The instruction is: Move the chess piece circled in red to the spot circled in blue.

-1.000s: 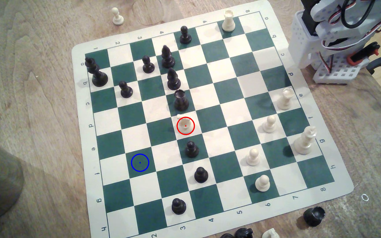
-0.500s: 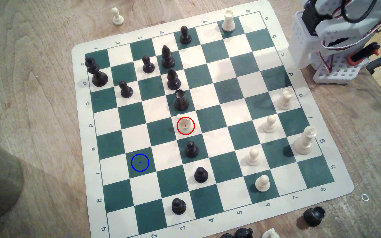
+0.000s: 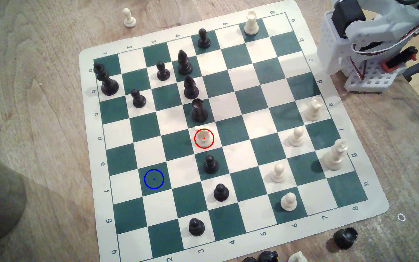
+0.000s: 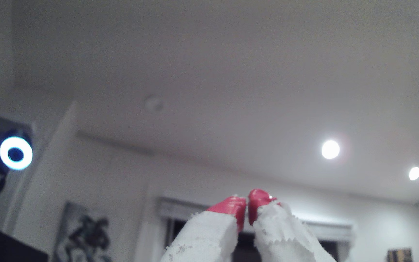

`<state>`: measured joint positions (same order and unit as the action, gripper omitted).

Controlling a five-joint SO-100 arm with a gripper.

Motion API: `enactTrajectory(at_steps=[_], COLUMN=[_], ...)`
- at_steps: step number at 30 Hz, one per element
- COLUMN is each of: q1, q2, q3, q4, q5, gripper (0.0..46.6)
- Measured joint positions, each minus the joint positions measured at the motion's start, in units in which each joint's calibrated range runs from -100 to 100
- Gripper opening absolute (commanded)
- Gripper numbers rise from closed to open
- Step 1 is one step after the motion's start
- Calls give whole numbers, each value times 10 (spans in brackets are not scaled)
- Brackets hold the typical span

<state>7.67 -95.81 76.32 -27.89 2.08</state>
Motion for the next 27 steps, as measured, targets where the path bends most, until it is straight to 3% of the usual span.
enactTrajectory(at_steps=[7, 13, 18, 21, 27], q1=[0, -32, -48, -60, -111], q2=[0, 35, 122, 173, 332], q3=[-36, -249, -375, -418, -450], q4=[171, 592, 798, 876, 940], q5=[-1, -47, -81, -96, -154], gripper=[2, 2, 2, 2, 2])
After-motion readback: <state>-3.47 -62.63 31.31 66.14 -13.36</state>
